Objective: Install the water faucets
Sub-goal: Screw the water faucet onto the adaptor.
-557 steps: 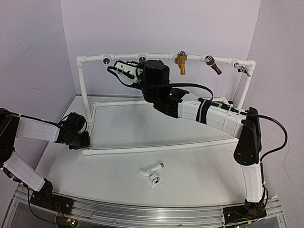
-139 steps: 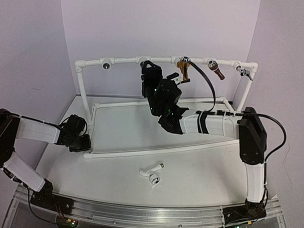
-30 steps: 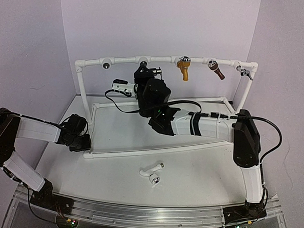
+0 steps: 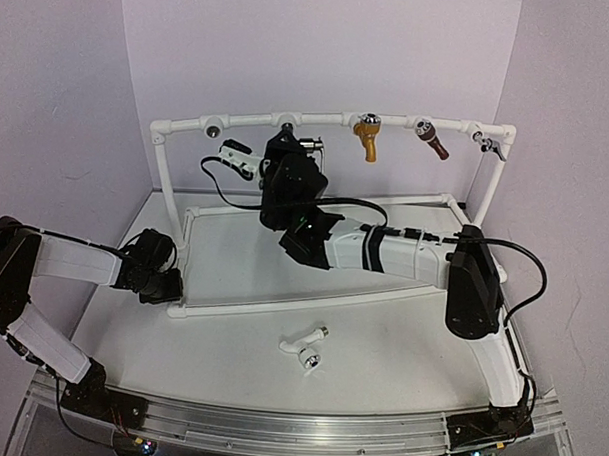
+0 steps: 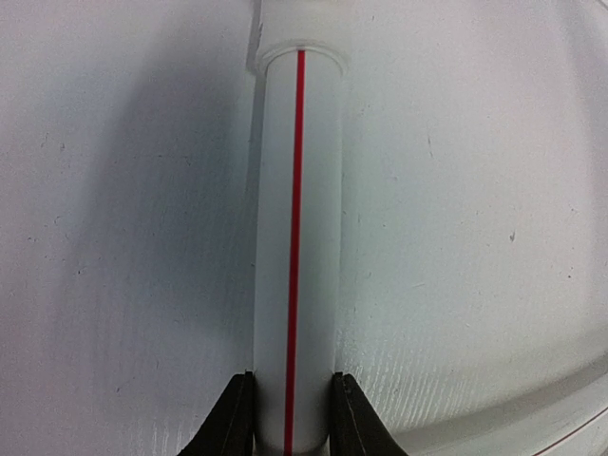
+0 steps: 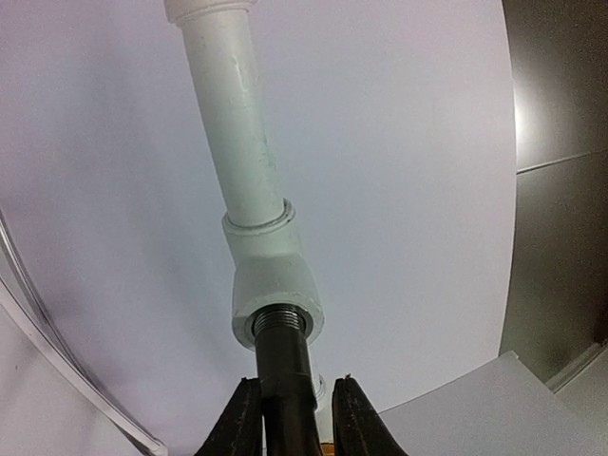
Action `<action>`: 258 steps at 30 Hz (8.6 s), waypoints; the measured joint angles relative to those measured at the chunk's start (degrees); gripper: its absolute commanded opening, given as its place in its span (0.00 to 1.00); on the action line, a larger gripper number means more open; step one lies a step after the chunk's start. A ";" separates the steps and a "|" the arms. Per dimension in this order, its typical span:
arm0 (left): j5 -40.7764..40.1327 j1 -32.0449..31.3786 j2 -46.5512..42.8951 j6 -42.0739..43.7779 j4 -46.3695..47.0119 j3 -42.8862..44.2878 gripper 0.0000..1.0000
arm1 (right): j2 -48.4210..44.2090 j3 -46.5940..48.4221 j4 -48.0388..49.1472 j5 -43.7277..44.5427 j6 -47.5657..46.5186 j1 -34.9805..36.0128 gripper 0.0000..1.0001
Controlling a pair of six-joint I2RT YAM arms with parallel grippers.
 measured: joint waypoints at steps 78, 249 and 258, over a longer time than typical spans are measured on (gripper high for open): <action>1.40 -0.74 -1.23 -1.51 -2.27 -0.37 0.00 | -31.09 -14.93 -38.16 -22.48 106.32 -0.48 0.91; 1.88 -0.77 0.44 1.79 -2.69 1.44 0.00 | -12.49 -9.02 -14.38 -10.77 99.68 -2.38 0.00; 1.90 -0.81 0.22 1.81 -2.10 1.03 0.00 | -16.83 -16.86 -10.60 -23.35 138.84 -6.81 0.00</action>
